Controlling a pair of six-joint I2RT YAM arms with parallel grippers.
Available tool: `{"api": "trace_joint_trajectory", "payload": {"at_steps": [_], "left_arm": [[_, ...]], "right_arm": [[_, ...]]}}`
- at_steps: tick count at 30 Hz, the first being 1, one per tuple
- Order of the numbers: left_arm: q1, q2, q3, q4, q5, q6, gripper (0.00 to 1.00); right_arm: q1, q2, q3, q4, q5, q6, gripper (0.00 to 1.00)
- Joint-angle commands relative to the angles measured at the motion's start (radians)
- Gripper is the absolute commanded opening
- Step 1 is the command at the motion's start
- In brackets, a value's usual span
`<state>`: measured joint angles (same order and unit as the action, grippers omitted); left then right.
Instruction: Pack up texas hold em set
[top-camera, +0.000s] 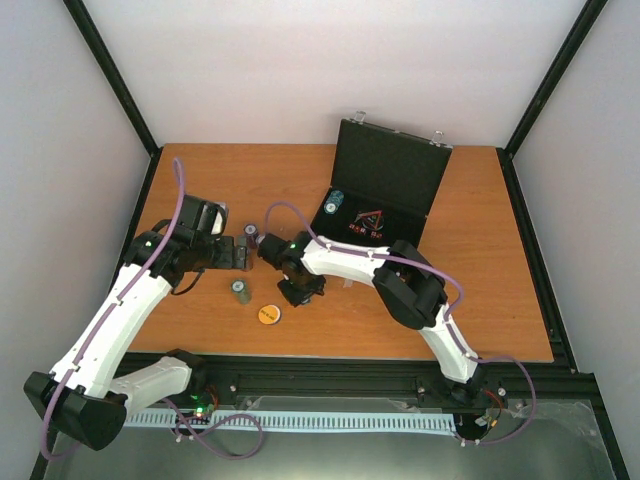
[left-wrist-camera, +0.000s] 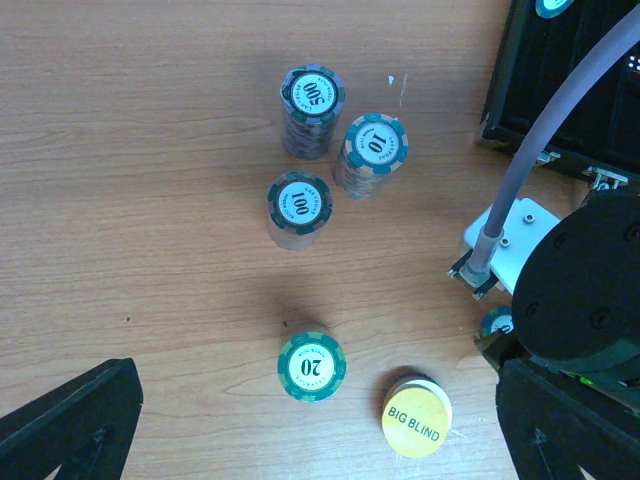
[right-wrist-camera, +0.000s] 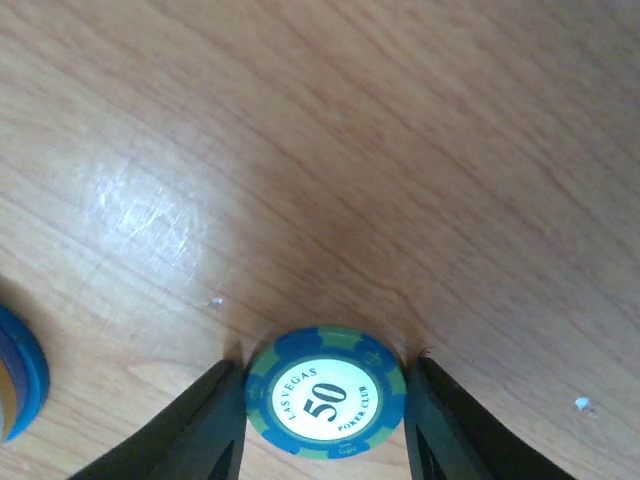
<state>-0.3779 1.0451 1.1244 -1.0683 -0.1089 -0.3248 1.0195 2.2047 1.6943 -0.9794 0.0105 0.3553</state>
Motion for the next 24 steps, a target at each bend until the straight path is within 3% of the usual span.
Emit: {"api": "trace_joint_trajectory", "payload": {"at_steps": [1, 7, 24], "left_arm": [[0.002, 0.003, 0.002, 0.021, -0.012, -0.007, 1.00], [0.002, 0.000, -0.002, 0.019, -0.010, -0.011, 1.00], [0.002, -0.014, 0.000, 0.018, -0.009, -0.015, 1.00]], "right_arm": [[-0.013, 0.064, -0.066, 0.029, -0.002, -0.002, 0.40], [-0.013, 0.044, -0.084, 0.035, 0.007, 0.007, 0.33], [-0.017, -0.047, 0.099, -0.097, 0.135, 0.006, 0.35]]}}
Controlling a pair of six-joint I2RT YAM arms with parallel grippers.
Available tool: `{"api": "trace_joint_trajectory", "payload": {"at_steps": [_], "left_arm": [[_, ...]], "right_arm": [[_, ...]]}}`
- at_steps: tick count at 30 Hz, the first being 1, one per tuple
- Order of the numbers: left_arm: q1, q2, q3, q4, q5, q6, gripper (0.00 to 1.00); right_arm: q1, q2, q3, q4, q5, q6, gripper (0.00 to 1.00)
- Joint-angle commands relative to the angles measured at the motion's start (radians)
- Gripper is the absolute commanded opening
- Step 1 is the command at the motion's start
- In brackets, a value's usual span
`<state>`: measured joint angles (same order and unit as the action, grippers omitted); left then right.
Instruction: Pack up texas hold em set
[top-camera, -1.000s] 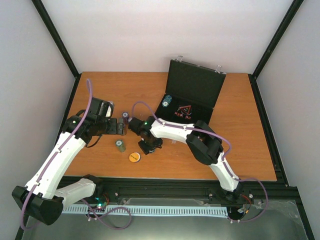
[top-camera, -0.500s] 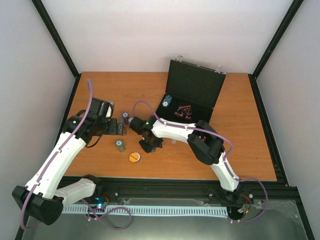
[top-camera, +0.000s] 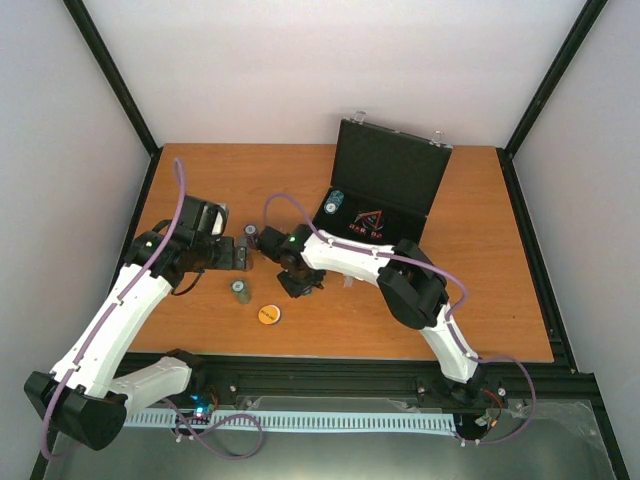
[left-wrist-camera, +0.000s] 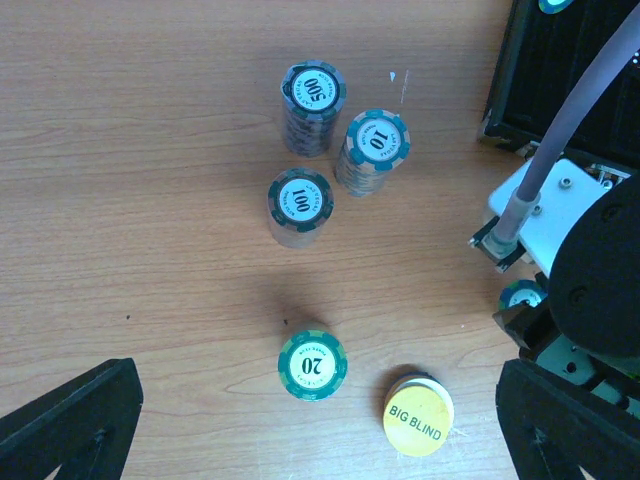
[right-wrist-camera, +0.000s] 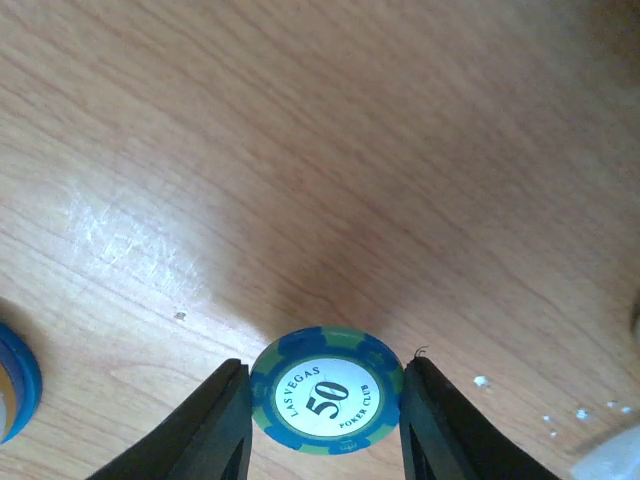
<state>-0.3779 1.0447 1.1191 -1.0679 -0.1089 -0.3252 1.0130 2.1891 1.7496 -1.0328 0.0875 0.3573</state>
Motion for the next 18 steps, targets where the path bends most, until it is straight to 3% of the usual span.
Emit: {"api": "trace_joint_trajectory", "payload": {"at_steps": [1, 18], "left_arm": [[0.002, -0.011, 0.006, 0.019, -0.008, -0.014, 1.00], [0.002, 0.004, 0.007, 0.024, -0.008, -0.015, 1.00]], "right_arm": [[-0.014, -0.033, 0.052, -0.048, 0.066, 0.004, 0.36], [-0.179, 0.031, 0.305, -0.076, 0.197, -0.067, 0.37]]}}
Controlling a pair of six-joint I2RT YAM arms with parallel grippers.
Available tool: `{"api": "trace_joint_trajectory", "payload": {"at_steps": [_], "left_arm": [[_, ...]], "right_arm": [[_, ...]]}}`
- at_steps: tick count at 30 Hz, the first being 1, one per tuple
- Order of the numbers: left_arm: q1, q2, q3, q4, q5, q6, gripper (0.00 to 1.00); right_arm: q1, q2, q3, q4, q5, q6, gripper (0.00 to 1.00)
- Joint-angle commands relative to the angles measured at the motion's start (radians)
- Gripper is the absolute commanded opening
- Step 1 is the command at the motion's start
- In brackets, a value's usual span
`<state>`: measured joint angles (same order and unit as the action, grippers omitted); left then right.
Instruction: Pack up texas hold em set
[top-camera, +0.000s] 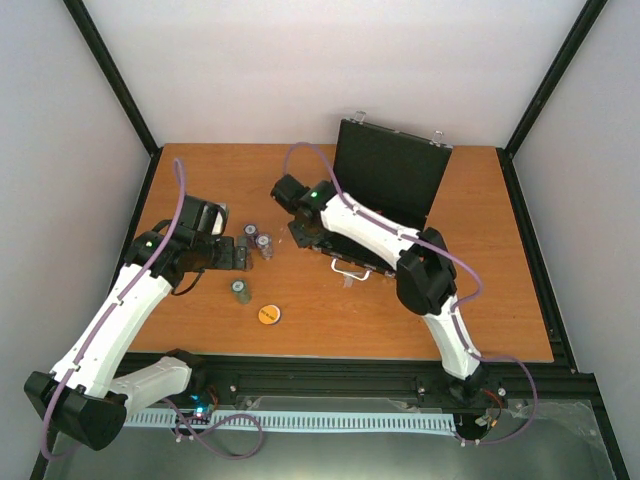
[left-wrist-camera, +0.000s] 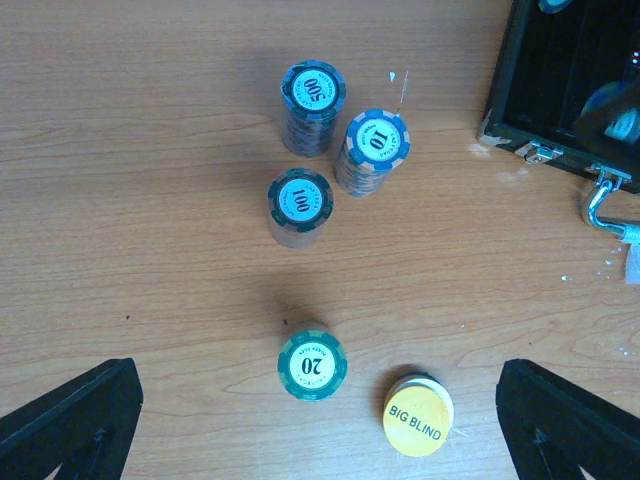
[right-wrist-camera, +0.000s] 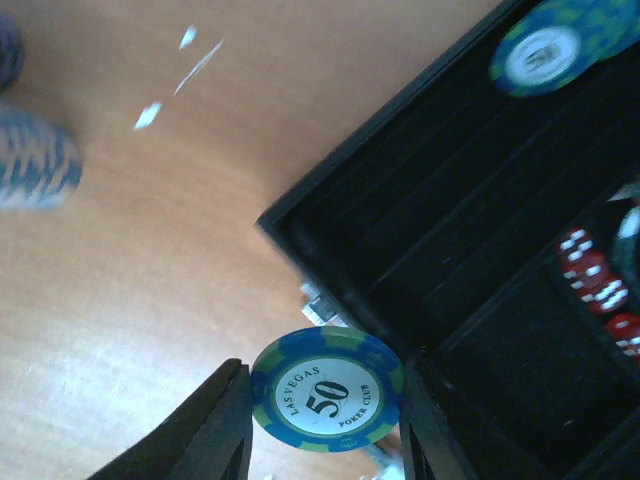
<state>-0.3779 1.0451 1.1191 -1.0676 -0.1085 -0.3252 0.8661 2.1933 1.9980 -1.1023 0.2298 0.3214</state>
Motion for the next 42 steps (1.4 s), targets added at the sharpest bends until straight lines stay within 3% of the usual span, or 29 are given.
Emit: {"api": "trace_joint_trajectory", "payload": {"at_steps": [1, 11, 16, 22, 33, 42], "left_arm": [[0.002, 0.005, 0.007, 0.024, -0.009, -0.015, 1.00], [0.002, 0.046, 0.013, 0.039, 0.002, -0.018, 1.00], [0.002, 0.057, 0.025, 0.036, 0.003, -0.020, 1.00], [0.002, 0.081, 0.029, 0.046, 0.014, -0.016, 1.00], [0.002, 0.138, 0.099, 0.042, 0.007, -0.022, 1.00], [0.003, 0.182, 0.133, 0.036, 0.002, -0.012, 1.00]], "right_arm": [[-0.042, 0.032, 0.061, 0.001, 0.063, -0.033, 0.37], [-0.111, 0.106, 0.080, 0.140, 0.152, -0.059, 0.38], [-0.116, 0.127, 0.126, 0.123, 0.148, -0.043, 0.42], [-0.116, 0.088, 0.116, 0.133, 0.118, -0.064, 0.65], [-0.111, 0.152, 0.220, 0.097, -0.268, -0.216, 0.67], [-0.108, 0.234, 0.247, 0.082, -0.422, -0.362, 0.67]]}}
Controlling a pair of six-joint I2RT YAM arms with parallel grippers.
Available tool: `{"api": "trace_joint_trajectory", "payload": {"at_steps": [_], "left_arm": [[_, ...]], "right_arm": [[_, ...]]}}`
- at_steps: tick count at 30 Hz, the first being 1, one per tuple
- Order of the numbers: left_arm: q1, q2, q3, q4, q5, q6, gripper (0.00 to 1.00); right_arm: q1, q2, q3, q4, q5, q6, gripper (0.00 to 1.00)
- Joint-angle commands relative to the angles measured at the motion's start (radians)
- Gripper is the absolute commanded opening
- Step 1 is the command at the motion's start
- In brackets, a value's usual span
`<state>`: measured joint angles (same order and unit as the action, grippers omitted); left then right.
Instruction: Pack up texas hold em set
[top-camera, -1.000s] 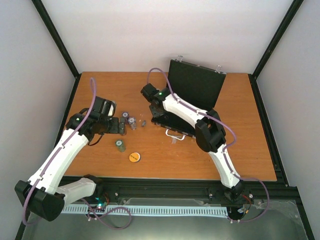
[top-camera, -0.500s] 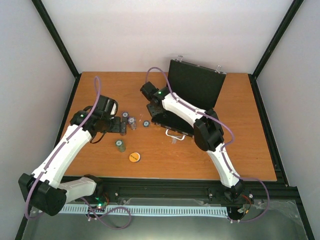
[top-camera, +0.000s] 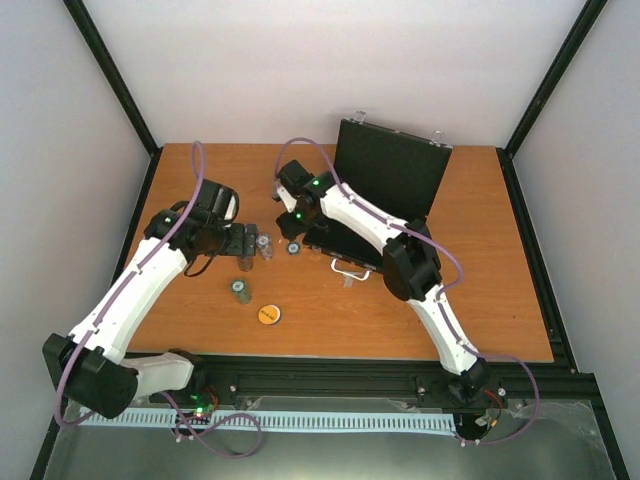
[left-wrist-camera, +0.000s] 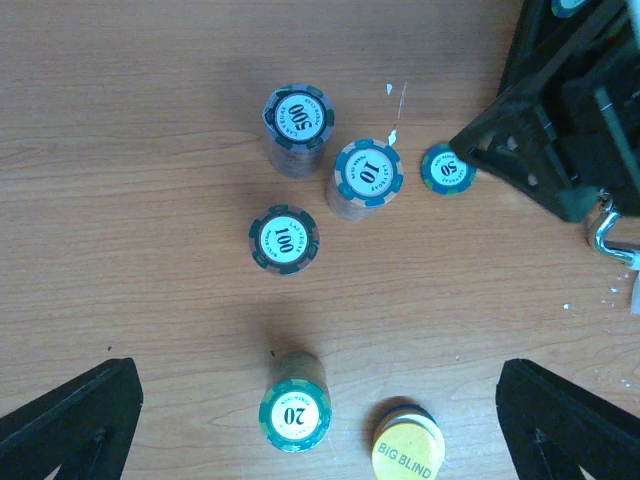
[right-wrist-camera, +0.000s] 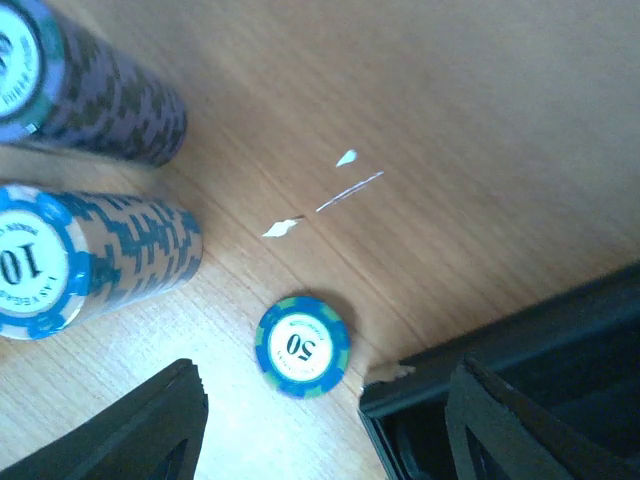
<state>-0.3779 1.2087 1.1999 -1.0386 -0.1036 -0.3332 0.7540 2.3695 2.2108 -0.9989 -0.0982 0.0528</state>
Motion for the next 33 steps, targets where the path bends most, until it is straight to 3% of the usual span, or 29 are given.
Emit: {"api": "trace_joint_trajectory", "payload": {"at_steps": [1, 12, 24, 33], "left_arm": [[0.002, 0.022, 0.054, 0.007, -0.004, -0.004, 1.00], [0.002, 0.053, 0.059, 0.012, -0.006, 0.004, 1.00], [0.002, 0.038, 0.050, 0.007, -0.009, 0.019, 1.00], [0.002, 0.037, 0.041, 0.008, -0.003, 0.017, 1.00]], "right_arm": [[0.004, 0.074, 0.039, -0.025, -0.099, -0.103, 0.67], [0.029, 0.147, 0.042, -0.046, -0.116, -0.109, 0.69], [0.064, 0.189, 0.029, -0.112, 0.071, -0.087, 0.69], [0.039, 0.212, 0.039, -0.127, 0.078, -0.090, 0.67]]}}
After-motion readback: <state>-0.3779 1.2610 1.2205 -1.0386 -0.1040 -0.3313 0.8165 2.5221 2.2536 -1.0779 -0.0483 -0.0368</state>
